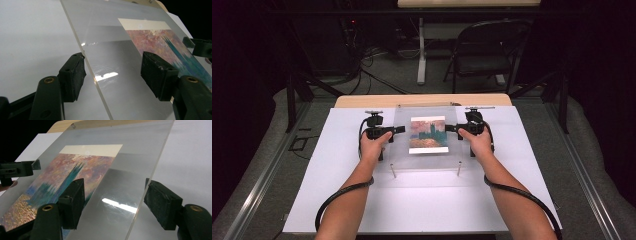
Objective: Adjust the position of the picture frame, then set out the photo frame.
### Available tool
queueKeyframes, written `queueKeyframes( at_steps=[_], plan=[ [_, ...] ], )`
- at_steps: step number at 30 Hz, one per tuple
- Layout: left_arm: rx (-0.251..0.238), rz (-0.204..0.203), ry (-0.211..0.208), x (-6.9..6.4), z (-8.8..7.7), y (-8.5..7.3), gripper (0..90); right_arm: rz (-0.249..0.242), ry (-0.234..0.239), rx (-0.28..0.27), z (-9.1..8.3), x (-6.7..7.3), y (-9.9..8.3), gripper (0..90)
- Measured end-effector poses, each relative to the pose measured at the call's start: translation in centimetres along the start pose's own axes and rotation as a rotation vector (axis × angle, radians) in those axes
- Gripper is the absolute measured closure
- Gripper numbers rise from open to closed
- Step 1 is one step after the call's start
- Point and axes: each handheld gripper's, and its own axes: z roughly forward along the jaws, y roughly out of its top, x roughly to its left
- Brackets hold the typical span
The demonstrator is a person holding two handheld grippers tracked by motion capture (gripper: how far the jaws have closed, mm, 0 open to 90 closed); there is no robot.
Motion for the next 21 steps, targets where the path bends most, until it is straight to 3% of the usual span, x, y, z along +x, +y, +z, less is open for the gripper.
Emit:
queueKeyframes(
  at_steps=[11,21],
  plan=[
    [-0.053,0.041,0.006,-0.9,-2.1,0.8,42.5,-0.084,-0.014,-0.037,-1.6,1.9,0.9,34.3],
    [-0.090,0.020,-0.006,-1.2,-3.0,0.7,47.8,-0.122,-0.016,-0.086,-2.4,2.6,0.7,34.7]
  ],
)
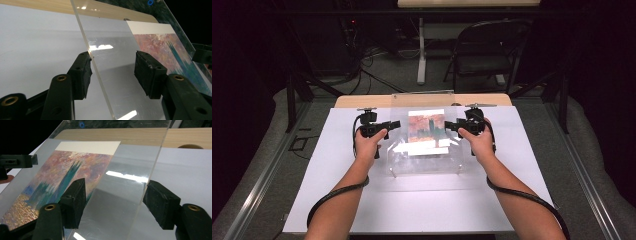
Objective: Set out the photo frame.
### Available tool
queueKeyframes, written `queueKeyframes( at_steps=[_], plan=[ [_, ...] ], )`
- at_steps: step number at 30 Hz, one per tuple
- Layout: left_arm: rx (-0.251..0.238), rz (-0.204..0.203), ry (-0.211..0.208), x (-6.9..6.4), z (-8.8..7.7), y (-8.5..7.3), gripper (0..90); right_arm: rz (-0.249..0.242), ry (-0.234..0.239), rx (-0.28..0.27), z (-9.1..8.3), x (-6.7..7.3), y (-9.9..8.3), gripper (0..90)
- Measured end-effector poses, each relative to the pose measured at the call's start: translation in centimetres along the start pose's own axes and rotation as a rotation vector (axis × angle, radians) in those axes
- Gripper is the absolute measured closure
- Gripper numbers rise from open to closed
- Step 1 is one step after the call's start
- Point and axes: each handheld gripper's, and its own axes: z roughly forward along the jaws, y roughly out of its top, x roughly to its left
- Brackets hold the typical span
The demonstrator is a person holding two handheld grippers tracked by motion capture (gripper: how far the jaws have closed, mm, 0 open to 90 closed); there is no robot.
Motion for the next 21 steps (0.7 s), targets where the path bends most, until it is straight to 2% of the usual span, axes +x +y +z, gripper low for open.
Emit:
queueKeyframes(
  at_steps=[6,15,21],
  plan=[
    [-0.022,-0.003,-0.010,-0.4,-0.9,0.0,51.1,-0.047,0.006,-0.018,-1.0,0.5,0.2,35.5],
    [-0.031,0.044,-0.005,-1.8,-2.6,0.4,56.1,-0.091,0.004,-0.022,-2.3,1.2,0.3,36.5],
    [-0.042,0.060,-0.014,-2.2,-3.4,0.4,58.1,-0.117,-0.001,-0.029,-3.1,1.7,0.4,37.4]
  ],
)
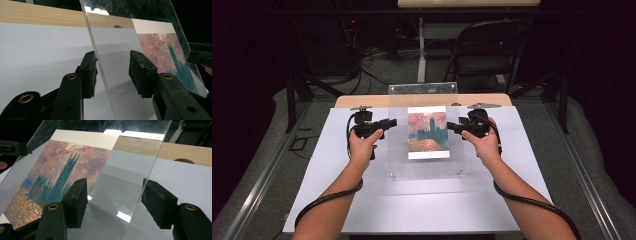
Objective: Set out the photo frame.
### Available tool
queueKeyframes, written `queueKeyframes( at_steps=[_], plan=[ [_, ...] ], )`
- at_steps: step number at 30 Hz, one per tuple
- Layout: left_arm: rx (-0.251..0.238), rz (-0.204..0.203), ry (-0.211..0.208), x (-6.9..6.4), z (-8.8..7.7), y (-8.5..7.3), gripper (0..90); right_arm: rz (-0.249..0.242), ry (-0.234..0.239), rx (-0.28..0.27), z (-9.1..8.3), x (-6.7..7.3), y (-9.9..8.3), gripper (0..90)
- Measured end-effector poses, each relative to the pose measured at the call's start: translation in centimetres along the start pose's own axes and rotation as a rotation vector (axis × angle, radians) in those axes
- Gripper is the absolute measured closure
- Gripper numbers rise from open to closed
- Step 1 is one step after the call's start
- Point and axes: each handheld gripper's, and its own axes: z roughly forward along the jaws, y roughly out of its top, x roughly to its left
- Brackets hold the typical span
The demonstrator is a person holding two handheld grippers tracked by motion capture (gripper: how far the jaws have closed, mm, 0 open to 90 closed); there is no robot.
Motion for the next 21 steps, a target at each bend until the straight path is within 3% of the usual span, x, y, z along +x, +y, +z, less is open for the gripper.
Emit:
queueKeyframes(
  at_steps=[21],
  plan=[
    [-0.015,0.089,-0.013,-2.3,-3.4,0.0,64.5,-0.073,-0.029,-0.026,-3.6,2.3,0.3,45.8]
  ],
)
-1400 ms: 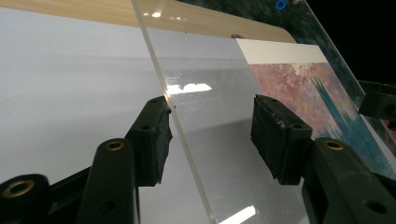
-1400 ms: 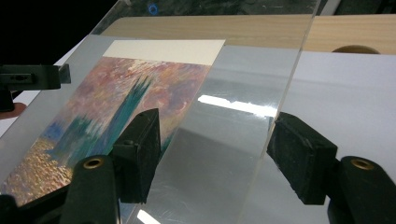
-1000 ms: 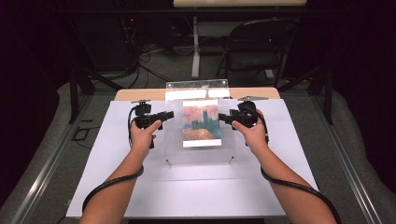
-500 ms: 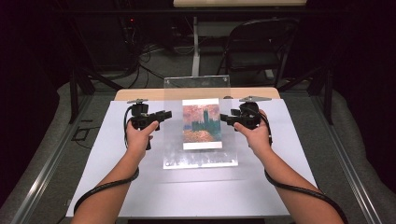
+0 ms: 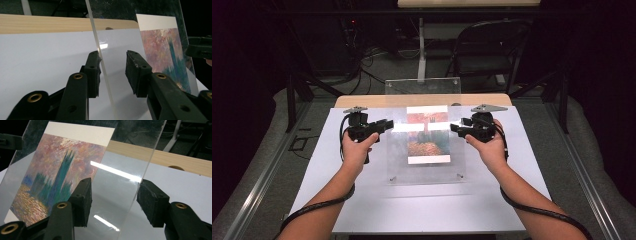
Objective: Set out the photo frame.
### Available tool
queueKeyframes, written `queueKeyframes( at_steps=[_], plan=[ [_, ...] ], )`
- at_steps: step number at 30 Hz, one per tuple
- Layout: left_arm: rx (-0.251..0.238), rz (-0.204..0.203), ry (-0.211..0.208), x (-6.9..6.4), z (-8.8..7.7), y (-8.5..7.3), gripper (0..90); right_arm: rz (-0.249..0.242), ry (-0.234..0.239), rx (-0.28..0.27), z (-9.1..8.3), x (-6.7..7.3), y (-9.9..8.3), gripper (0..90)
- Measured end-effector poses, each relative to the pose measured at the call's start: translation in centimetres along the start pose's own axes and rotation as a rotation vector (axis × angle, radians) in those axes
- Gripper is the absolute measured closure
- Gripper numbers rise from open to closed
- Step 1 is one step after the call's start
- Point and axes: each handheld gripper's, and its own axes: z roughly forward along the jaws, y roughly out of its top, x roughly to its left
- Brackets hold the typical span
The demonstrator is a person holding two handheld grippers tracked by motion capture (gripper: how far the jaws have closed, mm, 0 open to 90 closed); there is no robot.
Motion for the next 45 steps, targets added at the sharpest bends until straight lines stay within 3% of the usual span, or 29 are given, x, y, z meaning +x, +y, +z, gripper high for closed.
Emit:
queueKeyframes(
  at_steps=[13,29,45],
  plan=[
    [-0.037,0.057,-0.002,-1.7,-2.2,-0.7,67.7,-0.050,-0.015,-0.023,-2.4,1.4,-0.2,51.5],
    [-0.067,0.119,-0.008,-3.5,-4.7,-2.0,71.4,-0.051,-0.023,-0.047,-5.2,3.0,-0.9,60.0],
    [-0.083,0.176,-0.055,-5.6,-8.0,-4.4,75.7,-0.052,0.008,-0.095,-8.8,4.9,-2.9,69.6]
  ],
)
